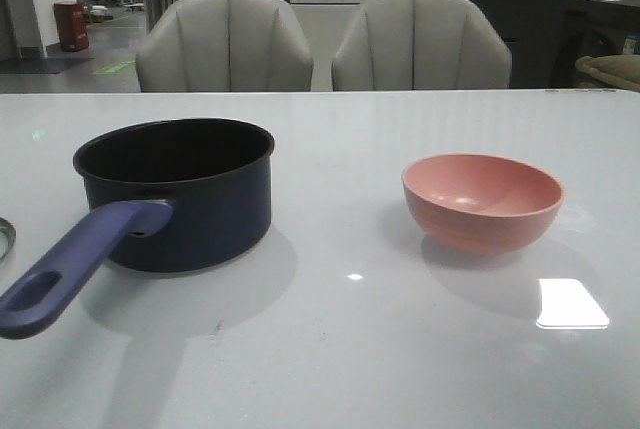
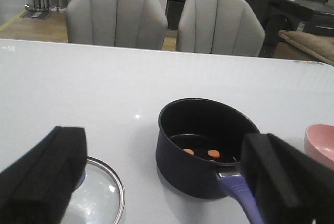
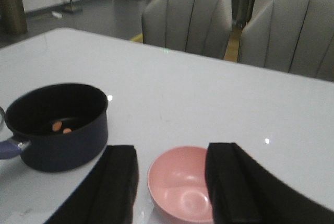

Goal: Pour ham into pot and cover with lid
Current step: 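Release the bowl and withdraw the right gripper upward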

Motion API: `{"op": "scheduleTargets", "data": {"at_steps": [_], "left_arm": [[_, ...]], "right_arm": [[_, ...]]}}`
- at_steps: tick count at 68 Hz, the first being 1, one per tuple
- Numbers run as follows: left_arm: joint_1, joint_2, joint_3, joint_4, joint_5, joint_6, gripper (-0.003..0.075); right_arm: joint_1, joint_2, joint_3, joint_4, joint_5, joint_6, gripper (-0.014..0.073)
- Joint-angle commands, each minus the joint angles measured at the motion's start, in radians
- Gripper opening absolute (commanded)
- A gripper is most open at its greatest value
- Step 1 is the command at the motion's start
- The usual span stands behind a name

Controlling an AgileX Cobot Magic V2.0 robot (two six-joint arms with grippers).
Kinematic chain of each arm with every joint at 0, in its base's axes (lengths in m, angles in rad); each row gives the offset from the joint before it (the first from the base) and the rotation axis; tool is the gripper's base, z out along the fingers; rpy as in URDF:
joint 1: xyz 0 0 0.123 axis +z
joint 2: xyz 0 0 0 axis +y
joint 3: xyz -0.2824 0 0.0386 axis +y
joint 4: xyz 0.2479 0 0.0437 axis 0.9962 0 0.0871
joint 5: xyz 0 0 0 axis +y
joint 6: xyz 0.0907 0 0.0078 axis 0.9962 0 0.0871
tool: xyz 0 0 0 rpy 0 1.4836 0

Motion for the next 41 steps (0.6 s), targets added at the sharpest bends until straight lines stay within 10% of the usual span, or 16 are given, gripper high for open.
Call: {"op": "scheduleTargets", "data": {"at_steps": [1, 18, 31, 41], "left_arm": [[-0.008, 0.007, -0.028, -0.001, -0.086, -0.003, 0.0638], [-0.008, 0.007, -0.028, -0.001, -0.086, -0.003, 0.0638], [-0.008, 0.007, -0.028, -0.001, -0.086, -0.003, 0.0638], [-0.008, 0.007, -0.024, -0.001, -0.071, -0.003, 0.0638]], "right_arm": [[0.0, -0.143, 0.02, 0.006, -0.037, -0.003, 0.0422], [0.0, -0.303, 0.134, 0.006, -0.024, -0.003, 0.0415], [0.0, -0.303, 0.176, 0.006, -0.023, -0.003, 0.0125], [0.0, -0.303, 0.179, 0.006, -0.027, -0.003, 0.0148]]}}
